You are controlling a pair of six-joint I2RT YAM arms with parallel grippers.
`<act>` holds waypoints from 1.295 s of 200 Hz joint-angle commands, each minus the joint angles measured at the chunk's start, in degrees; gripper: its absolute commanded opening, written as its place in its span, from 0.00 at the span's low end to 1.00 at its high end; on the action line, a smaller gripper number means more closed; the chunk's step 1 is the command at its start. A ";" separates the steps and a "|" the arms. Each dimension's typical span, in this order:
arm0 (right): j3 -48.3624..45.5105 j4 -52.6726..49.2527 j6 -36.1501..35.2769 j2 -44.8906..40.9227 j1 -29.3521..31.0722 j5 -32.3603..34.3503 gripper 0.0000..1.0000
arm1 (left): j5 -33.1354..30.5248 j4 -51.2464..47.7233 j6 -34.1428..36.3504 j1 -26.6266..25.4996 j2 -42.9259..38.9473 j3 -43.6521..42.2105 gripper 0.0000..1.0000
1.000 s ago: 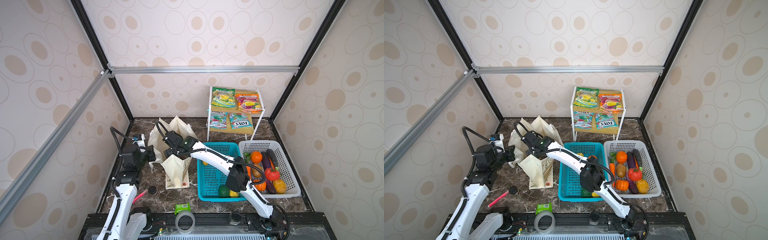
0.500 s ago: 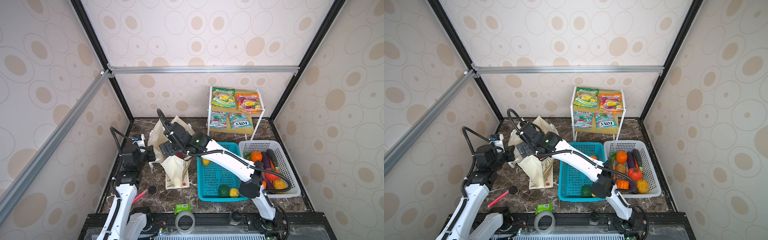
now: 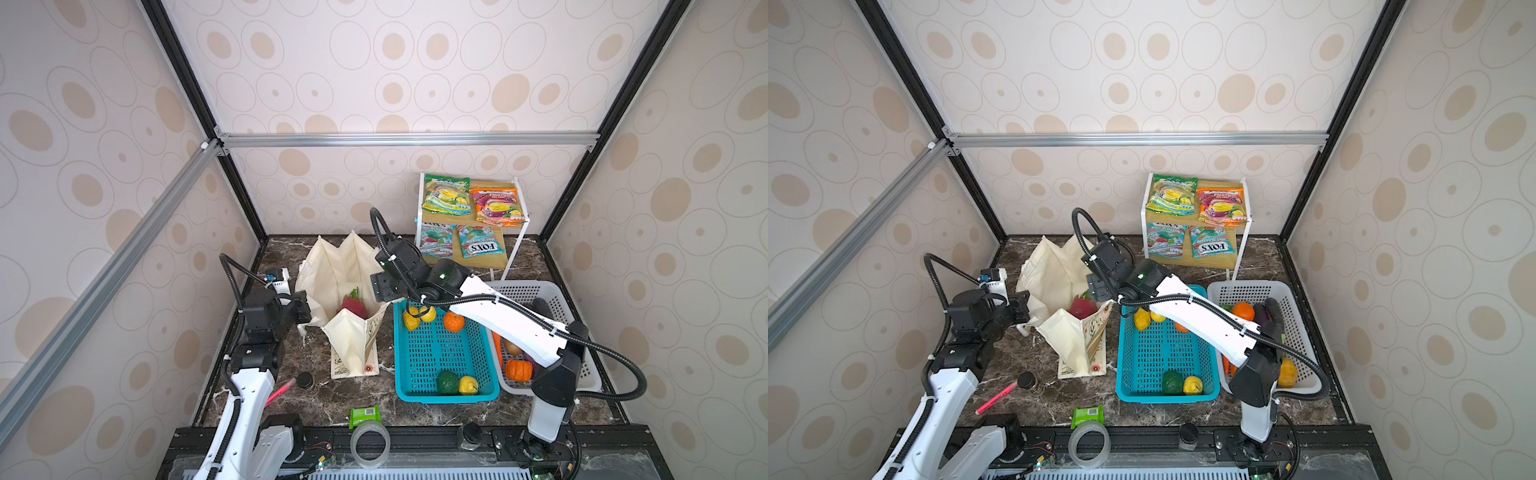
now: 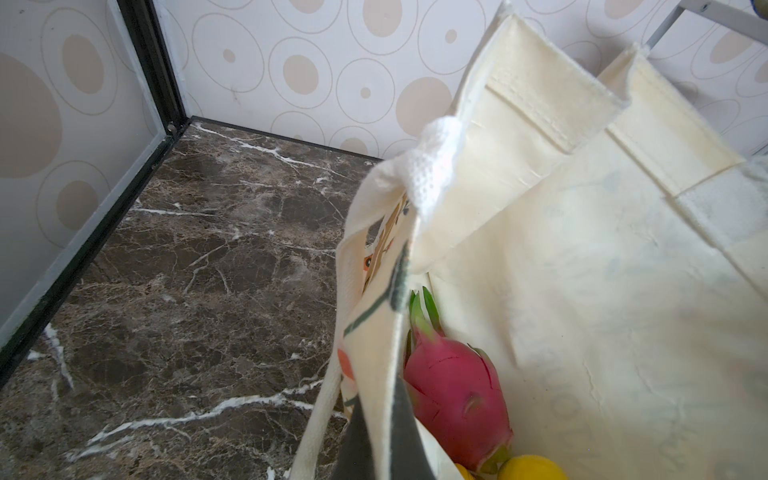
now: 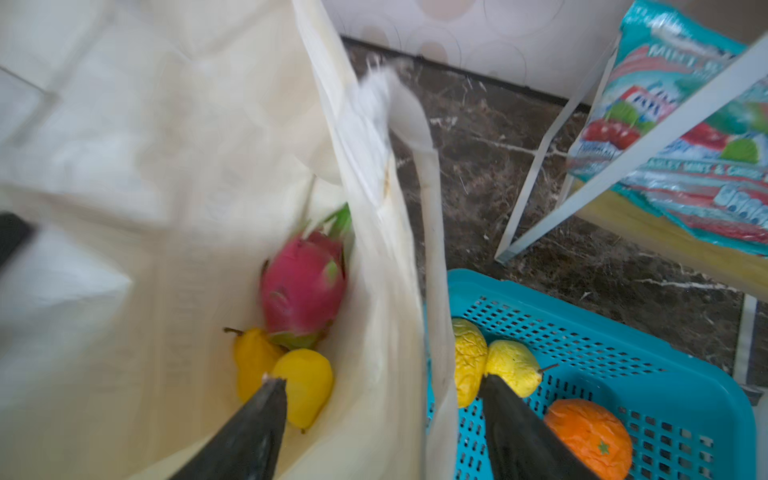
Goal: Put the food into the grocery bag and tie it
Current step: 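Open the right gripper to drop the lemon beside the dragon fruit, then move the right gripper up to the green Fox's Spring Tea candy bag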
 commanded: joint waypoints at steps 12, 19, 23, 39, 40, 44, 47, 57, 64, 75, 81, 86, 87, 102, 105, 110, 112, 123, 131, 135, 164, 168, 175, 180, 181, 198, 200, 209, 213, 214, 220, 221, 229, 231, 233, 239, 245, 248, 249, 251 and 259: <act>2.86 0.43 2.29 3.95 0.45 -4.41 0.16 | 0.07 1.89 0.54 -0.19 -0.75 2.04 0.00; 3.56 0.50 1.88 3.93 0.59 -4.44 0.10 | 0.00 1.30 0.24 -0.19 -0.31 3.52 0.00; 3.87 0.58 1.52 3.85 0.63 -4.35 0.08 | -0.20 0.65 -0.06 -0.20 0.02 4.68 0.00; 4.43 0.68 1.38 2.85 0.63 -2.56 0.00 | -0.65 -1.47 -1.73 -0.20 1.30 9.84 0.00; 4.33 0.75 1.47 2.62 0.63 -2.19 0.00 | -0.61 -1.61 -1.81 -0.19 1.36 10.10 0.00; 4.03 1.18 1.49 2.19 0.59 -1.74 0.00 | -0.88 -2.03 -2.66 -0.19 1.68 11.37 0.00; 3.90 1.34 1.47 1.95 0.62 -1.61 0.00 | -1.18 -2.34 -3.29 -0.23 2.13 12.25 0.00; 3.37 1.80 1.49 0.61 0.48 -0.93 0.00 | -1.74 -4.39 -4.83 -0.15 3.70 15.83 0.00; 3.09 1.98 1.24 -0.14 0.38 -0.34 0.00 | -1.82 -6.03 -5.46 -0.11 4.84 18.33 0.00; 2.72 1.90 0.95 -1.37 0.08 0.74 0.00 | -2.42 -7.49 -5.84 -0.11 5.38 20.96 0.00; 2.71 1.52 0.79 -1.82 -0.22 0.88 0.00 | -3.36 -7.77 -5.79 -0.06 5.37 21.90 0.00; 2.64 1.04 0.70 -2.14 -0.63 0.64 0.00 | -4.30 -7.97 -5.61 0.01 5.32 22.54 0.00; 2.68 0.91 0.70 -2.24 -0.75 0.61 0.00 | -4.46 -7.98 -5.56 0.05 5.30 22.65 0.00; 1.95 -0.25 0.78 -3.76 -2.11 0.59 0.00 | -6.29 -9.05 -4.11 0.66 5.77 24.00 0.00; 1.75 -0.23 0.72 -3.97 -2.28 0.64 0.00 | -6.52 -9.30 -3.75 0.76 5.80 24.14 0.00; 0.90 0.01 0.41 -4.89 -2.59 0.69 0.00 | -6.69 -9.63 -3.27 0.81 5.96 24.18 0.00; 0.59 0.17 0.30 -5.20 -2.68 0.67 0.00 | -6.78 -9.65 -3.10 0.85 5.98 24.08 0.00; -0.62 0.69 -0.04 -6.30 -3.14 0.44 0.00 | -9.20 -9.91 -1.99 0.85 5.65 23.19 0.00; -1.25 0.98 0.15 -6.71 -3.45 0.42 0.00 | -10.82 -10.31 -0.93 0.87 5.57 22.21 0.00; -1.57 1.23 0.34 -6.74 -3.53 0.34 0.00 | -12.13 -10.46 -0.33 0.85 5.54 21.61 0.00; -1.20 1.87 1.03 -3.83 -3.82 -0.16 0.00 | -9.86 -6.23 1.35 0.86 5.94 15.13 0.00; -0.80 1.61 1.19 -3.12 -3.80 0.52 0.00 | -8.12 -4.76 0.81 0.86 5.87 14.02 0.00; -0.08 1.25 1.33 -1.82 -3.84 1.69 0.00 | -4.97 -1.30 -0.64 0.85 5.64 11.64 0.00; 0.72 0.80 1.21 -0.86 -3.84 2.35 0.00 | -2.96 1.21 -1.69 0.81 5.68 9.88 0.00; 0.72 0.80 1.21 -0.86 -3.84 2.35 0.00 | -2.73 1.62 -1.84 0.84 5.74 9.55 0.00; 4.27 -1.62 0.61 2.49 -3.87 3.84 0.00 | -0.09 4.49 -2.86 0.82 7.57 7.20 0.00; 4.73 -1.95 0.50 2.80 -3.86 3.90 0.00 | -0.10 4.36 -2.75 0.81 7.87 7.20 0.00; 6.09 -2.90 -0.08 3.64 -3.86 3.92 0.04 | -0.06 3.88 -2.24 0.87 8.96 7.10 0.00; 6.72 -3.12 -0.66 3.93 -3.91 3.73 0.11 | -0.06 3.69 -2.02 0.86 9.32 7.18 0.00; 6.83 -3.19 -0.77 3.96 -3.88 3.65 0.13 | -0.09 3.61 -1.96 0.82 9.41 7.15 0.00; 7.38 -3.28 -1.78 3.94 -3.85 3.26 0.32 | 0.07 3.24 -1.64 0.83 9.64 7.42 0.00; 7.42 -3.23 -2.03 3.92 -3.85 3.09 0.32 | 0.06 3.21 -1.59 0.85 9.66 7.44 0.00; 7.83 -3.06 -4.26 3.43 -3.88 2.26 0.71 | 0.53 2.86 -1.26 0.85 9.63 7.81 0.00; 7.91 -3.16 -4.51 3.31 -3.87 2.21 0.74 | 0.78 2.83 -1.21 0.84 9.59 7.90 0.00; 8.25 -3.46 -5.23 3.09 -3.89 2.01 0.83 | 0.98 2.76 -1.15 0.86 9.59 8.01 0.00; 9.03 -4.22 -6.45 2.43 -3.92 2.73 0.92 | 1.73 2.99 -1.10 0.86 9.35 8.03 0.00; 9.65 -4.96 -6.79 1.66 -3.88 4.39 0.97 | 2.38 3.52 -1.10 0.84 9.16 7.94 0.00; 9.78 -5.24 -6.98 0.84 -3.86 5.84 0.99 | 2.68 3.77 -1.17 0.87 9.03 7.80 0.00; 9.76 -5.26 -7.14 0.65 -3.85 6.24 0.99 | 2.77 3.96 -1.22 0.87 9.00 7.80 0.00; 9.71 -5.19 -7.41 0.03 -3.85 7.16 1.00 | 2.97 4.21 -1.27 0.87 8.98 7.74 0.00; 8.74 -4.20 -9.29 -2.18 -3.86 8.30 1.00 | 3.04 4.55 -1.28 0.84 8.97 7.72 0.00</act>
